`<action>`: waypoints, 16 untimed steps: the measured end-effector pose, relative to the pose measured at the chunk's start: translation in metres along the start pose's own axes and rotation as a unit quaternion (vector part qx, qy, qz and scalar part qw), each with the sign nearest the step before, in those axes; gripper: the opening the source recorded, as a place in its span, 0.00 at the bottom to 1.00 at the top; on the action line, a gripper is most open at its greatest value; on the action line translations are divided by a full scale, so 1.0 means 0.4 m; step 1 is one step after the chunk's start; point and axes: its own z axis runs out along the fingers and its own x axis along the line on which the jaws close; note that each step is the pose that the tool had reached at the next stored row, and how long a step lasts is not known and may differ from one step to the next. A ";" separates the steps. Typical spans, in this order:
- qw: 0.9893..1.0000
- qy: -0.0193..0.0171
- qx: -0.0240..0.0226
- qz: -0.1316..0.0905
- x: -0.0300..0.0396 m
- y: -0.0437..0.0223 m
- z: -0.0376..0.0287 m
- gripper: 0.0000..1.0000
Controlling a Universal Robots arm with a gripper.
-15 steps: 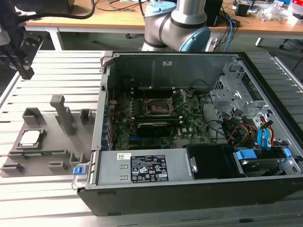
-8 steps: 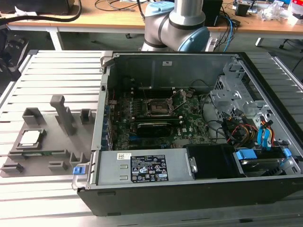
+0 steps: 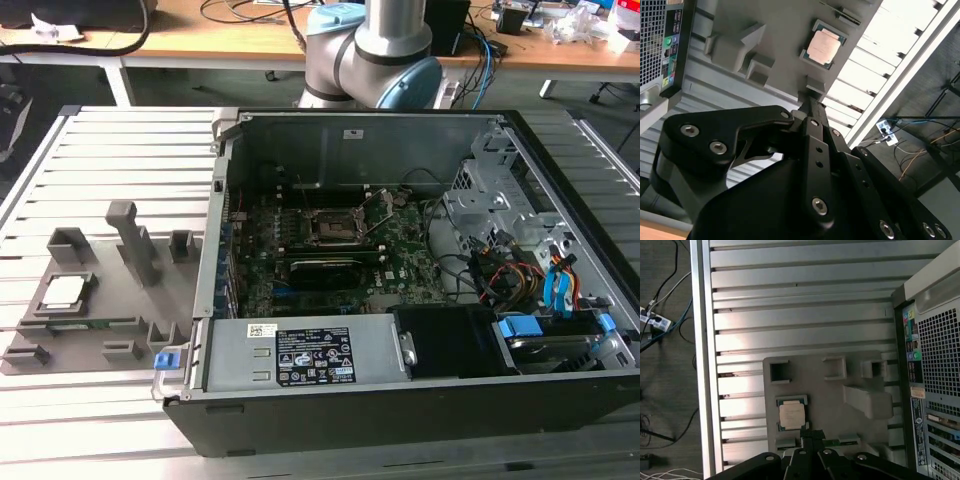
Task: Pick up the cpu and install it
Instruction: 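Reach for the cpu, then pick up the cpu and move it towards the insertion slot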
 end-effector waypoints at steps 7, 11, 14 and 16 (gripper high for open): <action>1.000 0.000 0.000 0.000 0.007 -0.027 0.001 0.11; 1.000 0.000 0.000 0.000 0.007 -0.029 0.001 0.11; 1.000 0.000 0.000 0.000 0.007 -0.029 0.001 0.11; 1.000 0.000 0.000 0.000 0.007 -0.029 0.001 0.11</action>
